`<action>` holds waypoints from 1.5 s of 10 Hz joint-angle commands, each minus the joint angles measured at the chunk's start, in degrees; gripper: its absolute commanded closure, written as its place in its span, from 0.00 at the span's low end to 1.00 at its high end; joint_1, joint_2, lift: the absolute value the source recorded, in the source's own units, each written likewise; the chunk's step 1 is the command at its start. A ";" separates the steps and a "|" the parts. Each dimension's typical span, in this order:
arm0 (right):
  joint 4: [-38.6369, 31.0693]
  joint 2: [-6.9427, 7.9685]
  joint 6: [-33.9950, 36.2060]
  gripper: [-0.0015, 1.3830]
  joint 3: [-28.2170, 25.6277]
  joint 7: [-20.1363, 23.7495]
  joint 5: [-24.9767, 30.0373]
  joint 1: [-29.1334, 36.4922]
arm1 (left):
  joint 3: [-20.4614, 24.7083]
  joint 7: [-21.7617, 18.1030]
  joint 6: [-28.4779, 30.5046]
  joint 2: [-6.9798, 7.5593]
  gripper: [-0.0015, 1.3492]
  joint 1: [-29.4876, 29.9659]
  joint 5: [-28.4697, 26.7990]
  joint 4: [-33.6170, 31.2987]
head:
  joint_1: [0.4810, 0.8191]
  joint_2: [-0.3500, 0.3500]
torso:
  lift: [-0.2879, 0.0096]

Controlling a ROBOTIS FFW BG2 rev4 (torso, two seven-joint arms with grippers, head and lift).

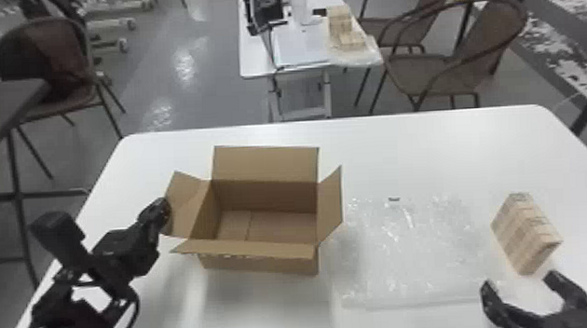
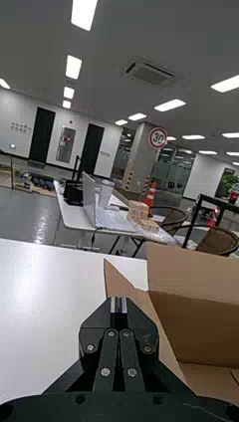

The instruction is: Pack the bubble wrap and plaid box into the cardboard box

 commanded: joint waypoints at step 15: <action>-12.84 0.05 58.89 0.10 12.13 -9.84 11.08 -21.01 | -3.23 1.41 -1.29 -0.15 0.89 -0.67 0.14 -0.08 | 0.63 0.70 | 0.56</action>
